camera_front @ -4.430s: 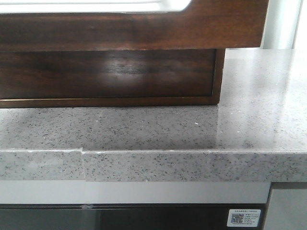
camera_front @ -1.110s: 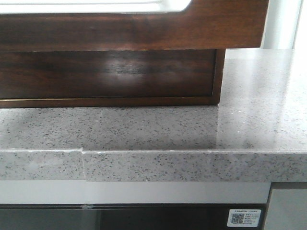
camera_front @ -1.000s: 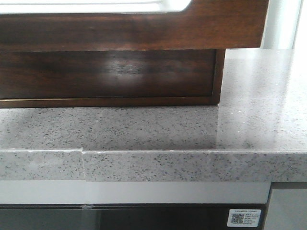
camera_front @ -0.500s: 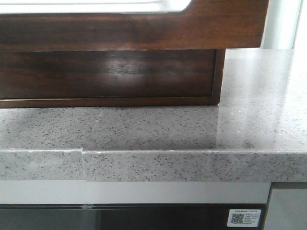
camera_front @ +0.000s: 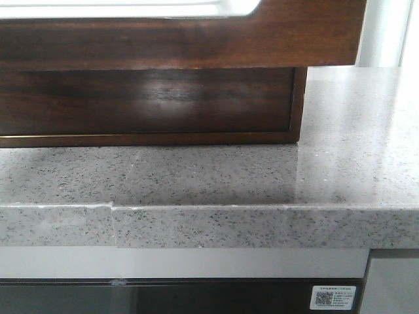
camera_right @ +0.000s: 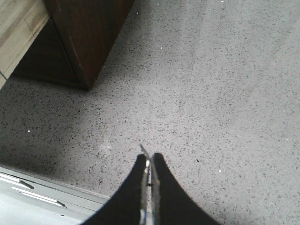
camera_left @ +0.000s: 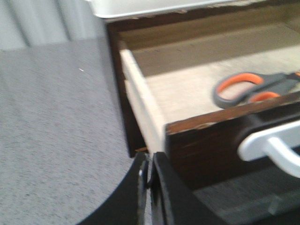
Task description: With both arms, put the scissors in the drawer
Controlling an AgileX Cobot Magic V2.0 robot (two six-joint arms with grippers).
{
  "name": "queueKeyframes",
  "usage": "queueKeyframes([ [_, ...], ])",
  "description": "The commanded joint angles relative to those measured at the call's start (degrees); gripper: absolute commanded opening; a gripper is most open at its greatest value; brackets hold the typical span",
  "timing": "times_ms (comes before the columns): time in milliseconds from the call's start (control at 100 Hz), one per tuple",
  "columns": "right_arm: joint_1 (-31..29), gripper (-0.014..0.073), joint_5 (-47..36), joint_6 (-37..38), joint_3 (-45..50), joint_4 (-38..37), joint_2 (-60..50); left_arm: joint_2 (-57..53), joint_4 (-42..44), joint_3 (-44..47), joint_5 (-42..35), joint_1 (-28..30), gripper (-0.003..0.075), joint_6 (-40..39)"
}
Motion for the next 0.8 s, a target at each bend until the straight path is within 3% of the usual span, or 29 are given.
queueKeyframes([
  [0, -0.3, -0.0069, -3.5, -0.1, -1.5, 0.2, -0.1, -4.0, 0.4, 6.9, -13.7, 1.1, -0.002, -0.5],
  [160, -0.3, -0.0069, -3.5, -0.1, -1.5, 0.2, -0.1, -13.1, 1.0, 23.7, -29.5, 1.9, -0.002, -2.5],
  [320, -0.3, -0.0069, -3.5, -0.1, -1.5, 0.2, -0.1, -18.6, 6.7, 33.8, -37.7, 2.3, -0.002, -10.4],
  [390, -0.3, -0.0069, -3.4, -0.1, -1.5, 0.2, 0.0, -18.6, 8.0, 33.5, -34.0, 2.5, -0.002, -11.4],
  [790, -0.3, -0.0069, -3.8, -0.1, -1.5, 0.2, 0.1, -18.5, 7.9, 33.6, -33.6, 2.5, -0.002, -11.4],
])
